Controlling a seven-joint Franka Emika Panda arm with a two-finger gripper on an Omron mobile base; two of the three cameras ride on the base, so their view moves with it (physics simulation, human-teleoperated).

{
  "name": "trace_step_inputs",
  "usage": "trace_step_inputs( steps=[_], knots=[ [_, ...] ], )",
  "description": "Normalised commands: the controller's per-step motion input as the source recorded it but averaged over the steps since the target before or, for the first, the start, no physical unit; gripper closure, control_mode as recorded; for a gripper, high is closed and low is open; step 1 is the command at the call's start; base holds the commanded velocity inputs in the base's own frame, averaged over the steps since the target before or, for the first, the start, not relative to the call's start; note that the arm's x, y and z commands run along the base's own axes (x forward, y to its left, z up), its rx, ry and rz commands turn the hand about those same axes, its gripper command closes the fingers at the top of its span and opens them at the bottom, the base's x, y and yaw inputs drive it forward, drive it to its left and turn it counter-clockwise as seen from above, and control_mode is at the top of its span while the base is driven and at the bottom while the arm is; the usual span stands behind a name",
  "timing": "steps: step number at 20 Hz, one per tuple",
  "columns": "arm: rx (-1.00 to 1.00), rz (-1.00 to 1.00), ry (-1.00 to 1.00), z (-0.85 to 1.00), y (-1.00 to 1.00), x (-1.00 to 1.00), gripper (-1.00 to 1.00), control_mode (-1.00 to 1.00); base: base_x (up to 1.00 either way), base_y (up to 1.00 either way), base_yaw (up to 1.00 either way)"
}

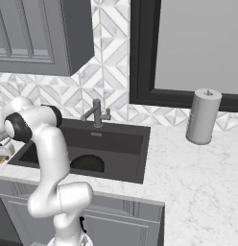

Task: Pick the pan and sponge and place them into the sink. Then turn on the water.

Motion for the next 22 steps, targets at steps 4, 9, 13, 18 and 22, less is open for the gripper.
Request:
trace_step_inputs(
  steps=[4,9,13,18,22],
  knots=[
    [0.0,0.0,0.0,0.0,0.0,0.0,1.0,-1.0,0.0,0.0,0.0],
    [0.0,0.0,0.0,0.0,0.0,0.0,1.0,-1.0,0.0,0.0,0.0],
    [0.0,0.0,0.0,0.0,0.0,0.0,1.0,-1.0,0.0,0.0,0.0],
    [0.07,0.0,0.0,0.12,-0.07,-0.03,1.0,-1.0,0.0,0.0,0.0],
    [0.1,0.0,-0.03,1.0,-0.5,-0.06,1.0,-1.0,0.0,0.0,0.0]
  ],
)
